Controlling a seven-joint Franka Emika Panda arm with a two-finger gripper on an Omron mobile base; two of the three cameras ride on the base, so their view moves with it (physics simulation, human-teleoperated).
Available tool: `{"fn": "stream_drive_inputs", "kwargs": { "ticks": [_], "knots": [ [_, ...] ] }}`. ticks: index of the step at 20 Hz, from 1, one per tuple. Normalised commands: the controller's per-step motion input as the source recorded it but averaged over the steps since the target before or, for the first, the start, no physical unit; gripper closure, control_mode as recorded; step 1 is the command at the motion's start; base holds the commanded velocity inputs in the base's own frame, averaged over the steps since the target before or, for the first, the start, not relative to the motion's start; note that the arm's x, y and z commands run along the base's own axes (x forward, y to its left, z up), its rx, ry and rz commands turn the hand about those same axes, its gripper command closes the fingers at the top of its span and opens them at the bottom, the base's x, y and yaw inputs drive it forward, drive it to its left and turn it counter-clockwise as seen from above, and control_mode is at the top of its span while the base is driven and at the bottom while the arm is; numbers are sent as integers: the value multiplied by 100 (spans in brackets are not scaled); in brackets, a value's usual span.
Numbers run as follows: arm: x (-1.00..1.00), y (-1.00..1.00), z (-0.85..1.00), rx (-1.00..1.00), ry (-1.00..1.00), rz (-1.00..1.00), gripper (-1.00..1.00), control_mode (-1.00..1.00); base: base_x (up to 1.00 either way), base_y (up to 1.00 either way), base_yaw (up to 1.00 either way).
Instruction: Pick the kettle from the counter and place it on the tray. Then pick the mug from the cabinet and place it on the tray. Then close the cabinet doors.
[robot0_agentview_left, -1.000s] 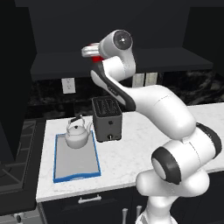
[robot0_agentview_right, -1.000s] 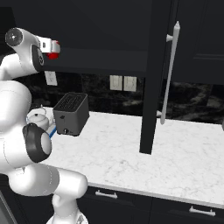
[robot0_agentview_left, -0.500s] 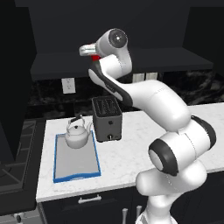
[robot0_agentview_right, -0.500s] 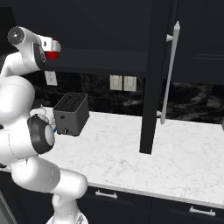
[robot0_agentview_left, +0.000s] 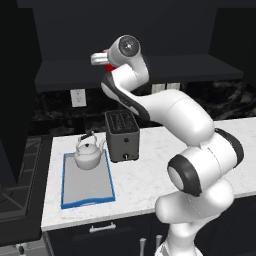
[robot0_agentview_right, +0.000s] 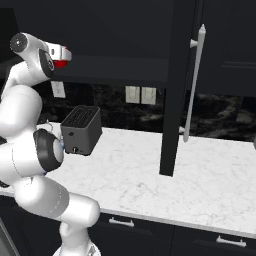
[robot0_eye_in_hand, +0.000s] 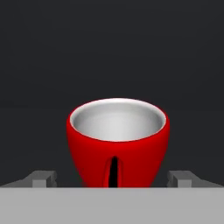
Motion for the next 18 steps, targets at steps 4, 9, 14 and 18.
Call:
{"fn": "stream_drive_inputs", "kwargs": {
  "ticks": [4,9,14,18],
  "knots": [
    [18,1,0,0,0,-8,-100,-100,0,0,0],
    [14,3,-1,0,0,-7,-100,-100,0,0,0],
    [2,3,-2,0,0,-7,-100,-100,0,0,0],
    [3,0,-1,0,0,-5,-100,-100,0,0,0]
  ]
}}
